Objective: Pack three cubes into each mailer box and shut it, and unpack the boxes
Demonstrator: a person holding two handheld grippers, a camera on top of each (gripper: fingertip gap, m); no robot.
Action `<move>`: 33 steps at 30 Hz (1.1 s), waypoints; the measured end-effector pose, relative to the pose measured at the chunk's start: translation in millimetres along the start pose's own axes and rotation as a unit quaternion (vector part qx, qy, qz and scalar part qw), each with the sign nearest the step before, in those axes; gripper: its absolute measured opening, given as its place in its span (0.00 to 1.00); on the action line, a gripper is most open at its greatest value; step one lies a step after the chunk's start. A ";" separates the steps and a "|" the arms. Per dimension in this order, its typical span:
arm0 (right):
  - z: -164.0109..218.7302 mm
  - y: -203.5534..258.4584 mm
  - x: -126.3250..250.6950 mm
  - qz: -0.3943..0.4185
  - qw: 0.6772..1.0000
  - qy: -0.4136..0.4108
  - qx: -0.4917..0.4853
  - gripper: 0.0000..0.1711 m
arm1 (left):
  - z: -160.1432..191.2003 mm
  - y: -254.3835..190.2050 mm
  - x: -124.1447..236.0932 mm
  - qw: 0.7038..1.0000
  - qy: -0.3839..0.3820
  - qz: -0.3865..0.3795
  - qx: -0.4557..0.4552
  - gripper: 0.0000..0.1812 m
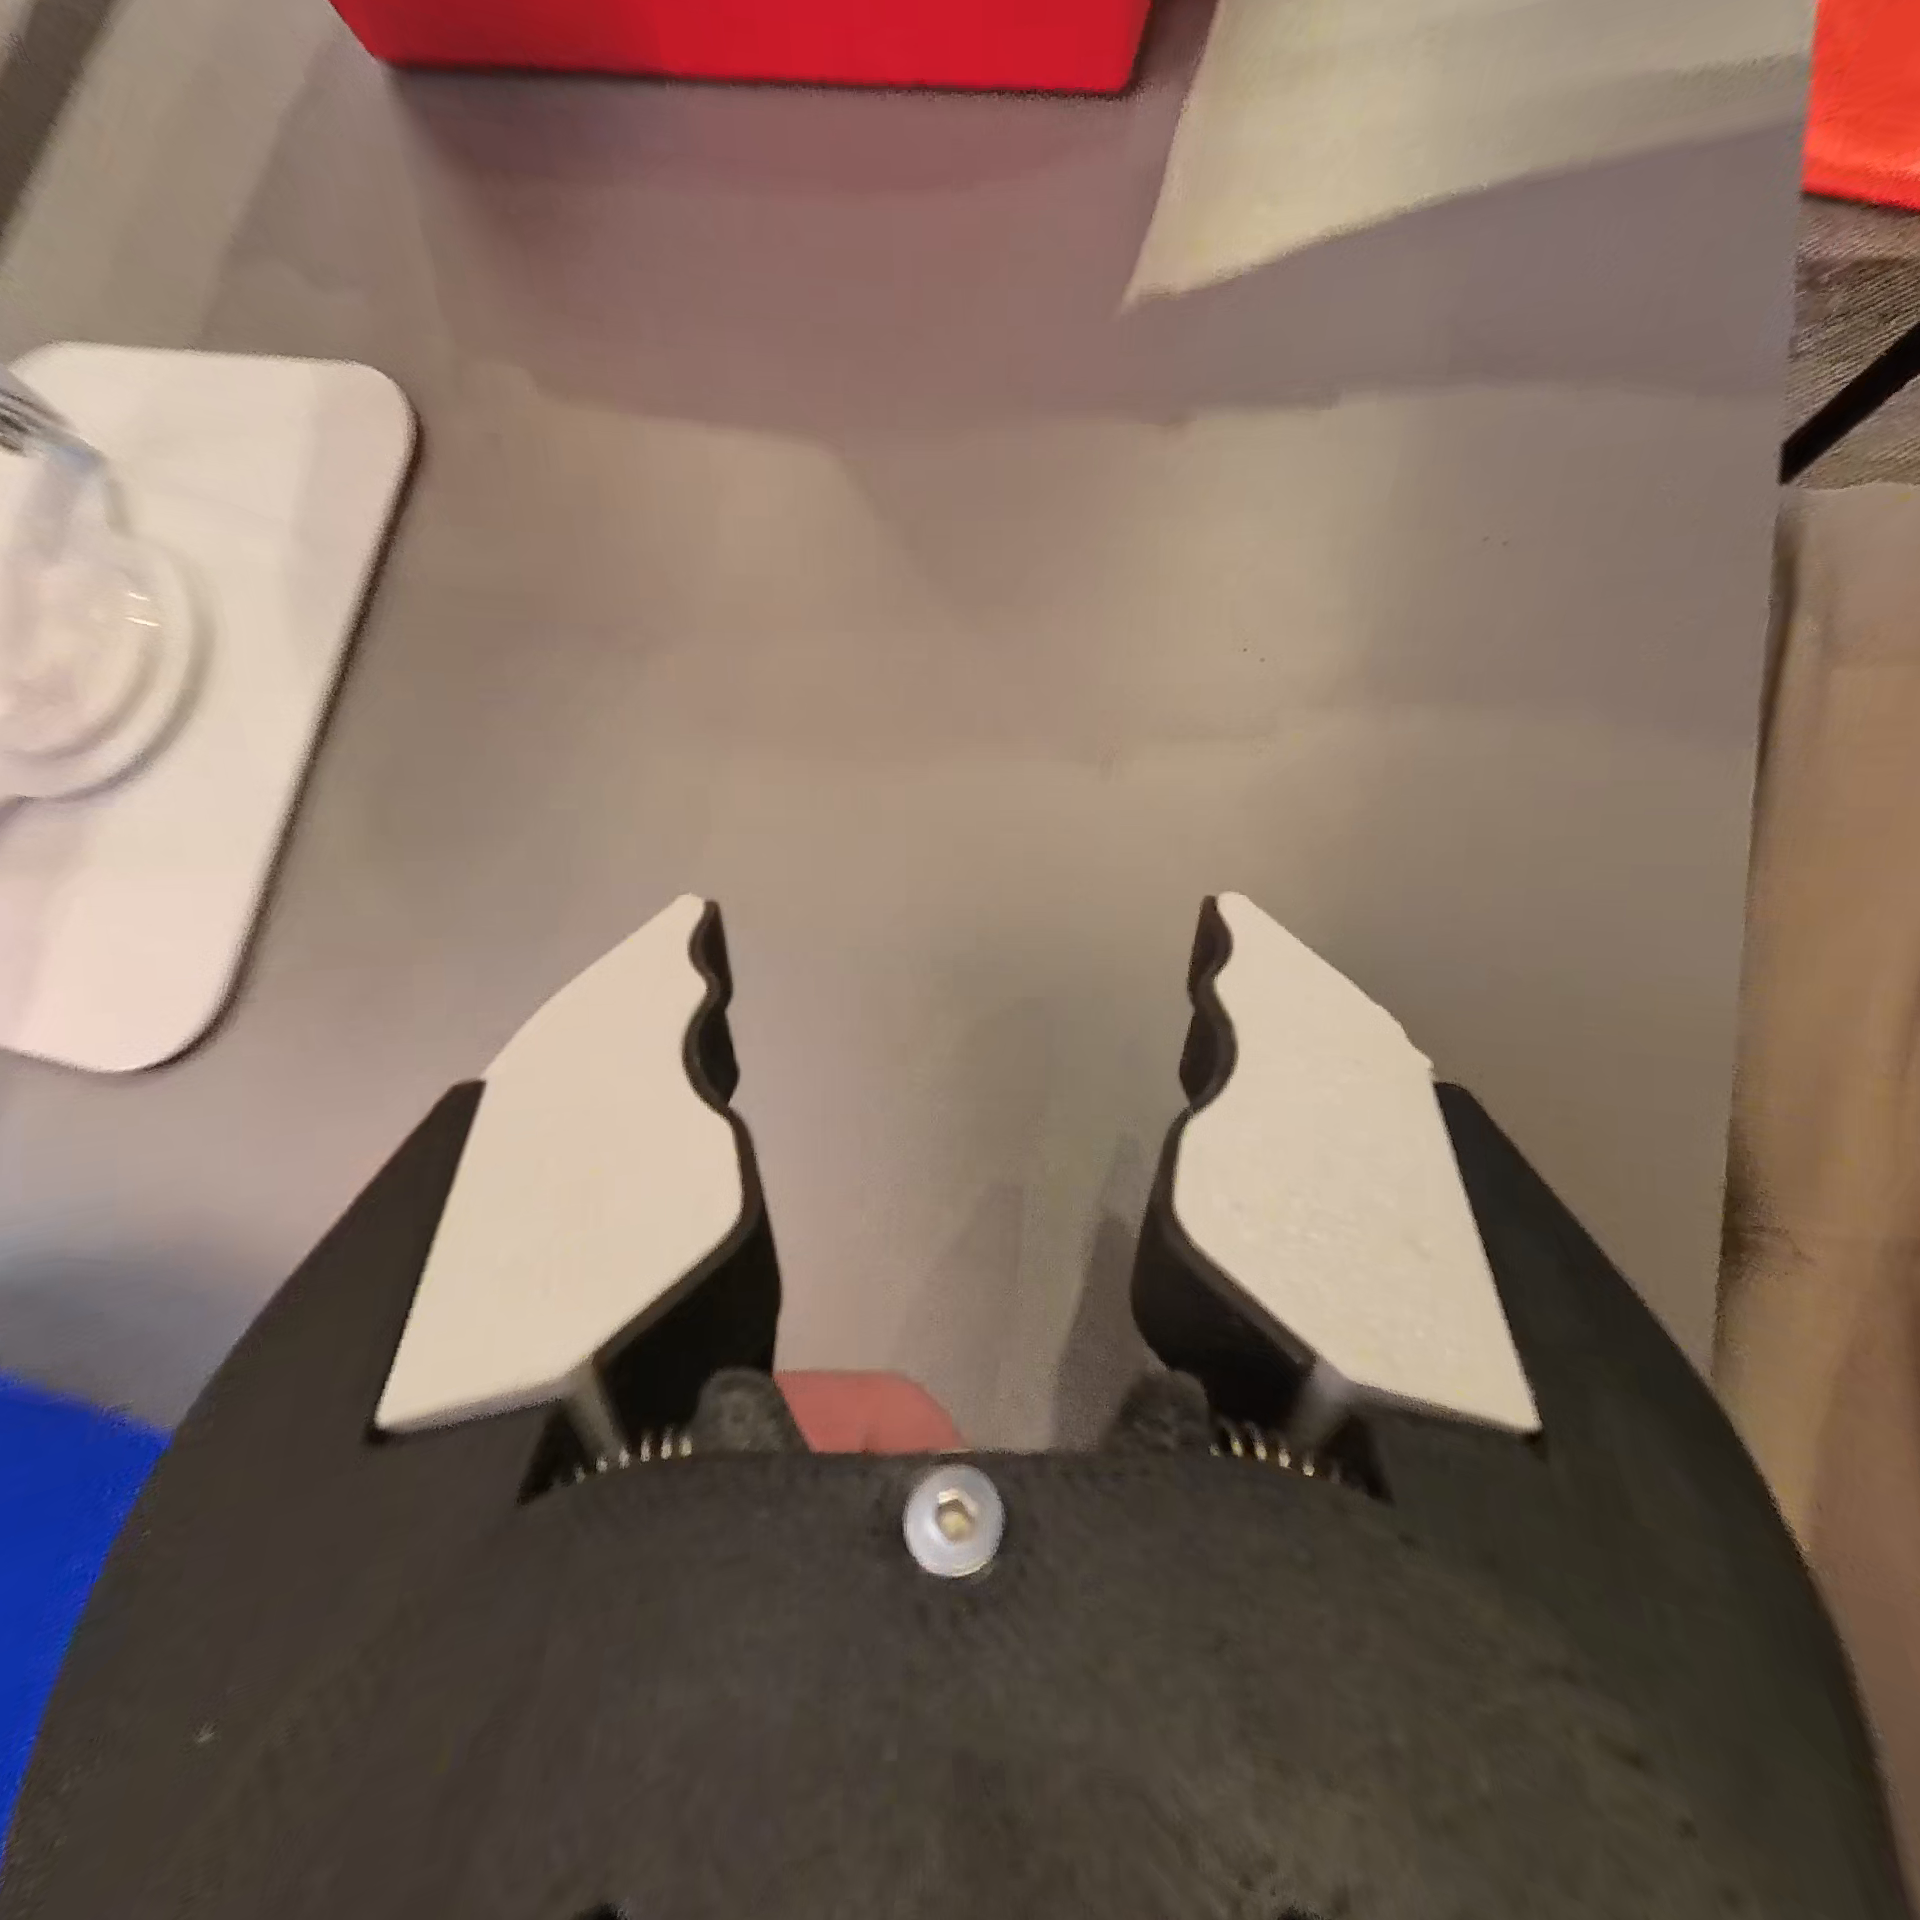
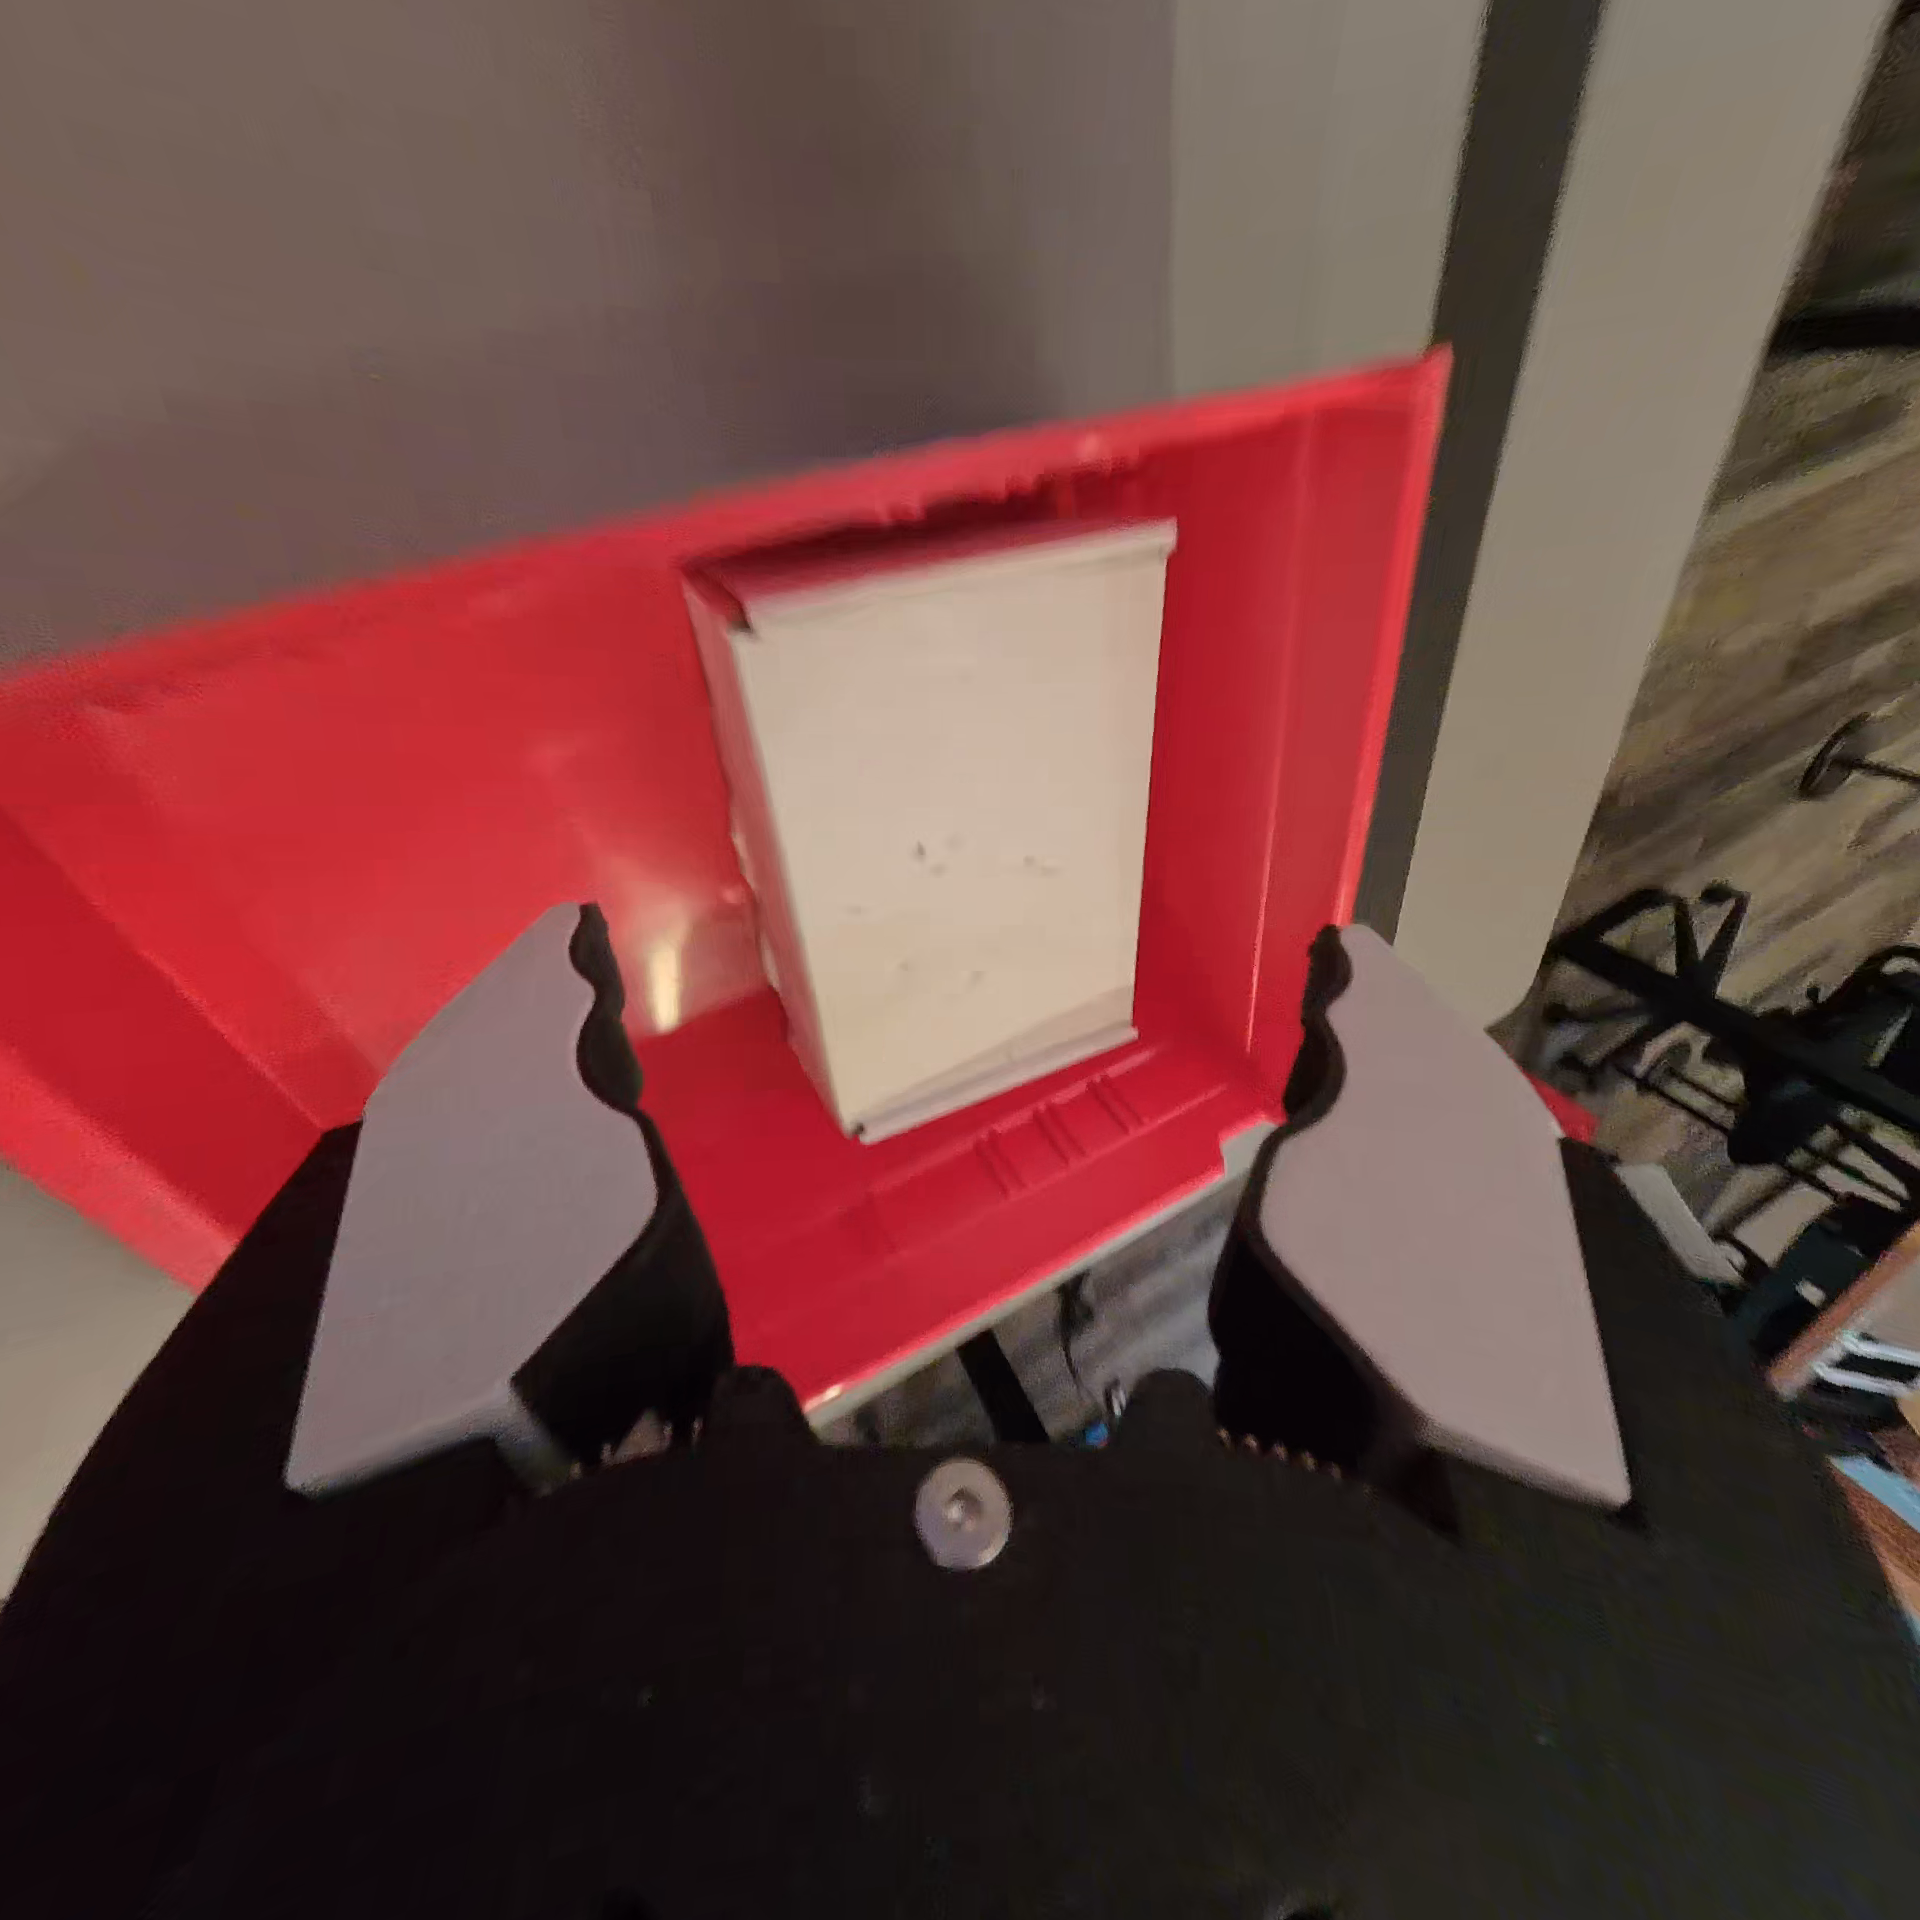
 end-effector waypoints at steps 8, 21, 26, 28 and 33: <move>-13.8 73.1 62.9 0.044 0.993 -0.105 -0.015 0.65 | 41.5 114.7 135.3 0.978 0.115 -0.173 -0.033 0.60; -57.6 190.6 61.5 -0.058 0.973 -0.217 -0.054 0.58 | 178.9 244.6 104.2 0.929 0.369 -0.016 -0.013 0.71; -66.6 199.3 49.8 -0.074 0.975 -0.207 -0.034 0.58 | 208.5 245.0 84.5 0.910 0.412 0.034 -0.017 0.73; -70.8 200.7 48.6 -0.084 0.972 -0.218 -0.038 0.57 | 209.4 245.9 81.0 0.913 0.406 0.040 -0.007 0.75; -73.3 205.5 39.6 -0.096 0.971 -0.214 -0.033 0.56 | 208.4 246.2 78.9 0.916 0.399 0.039 -0.004 0.74</move>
Point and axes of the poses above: each gripper's, where its closed fingertips meet, x back along the fingers, z out of its underside, y = z × x across the jaws, the point moved 4 cm from there along x, back along the fingers, and after that the axes turned 7 degrees about -x, right-handed, at the moved point
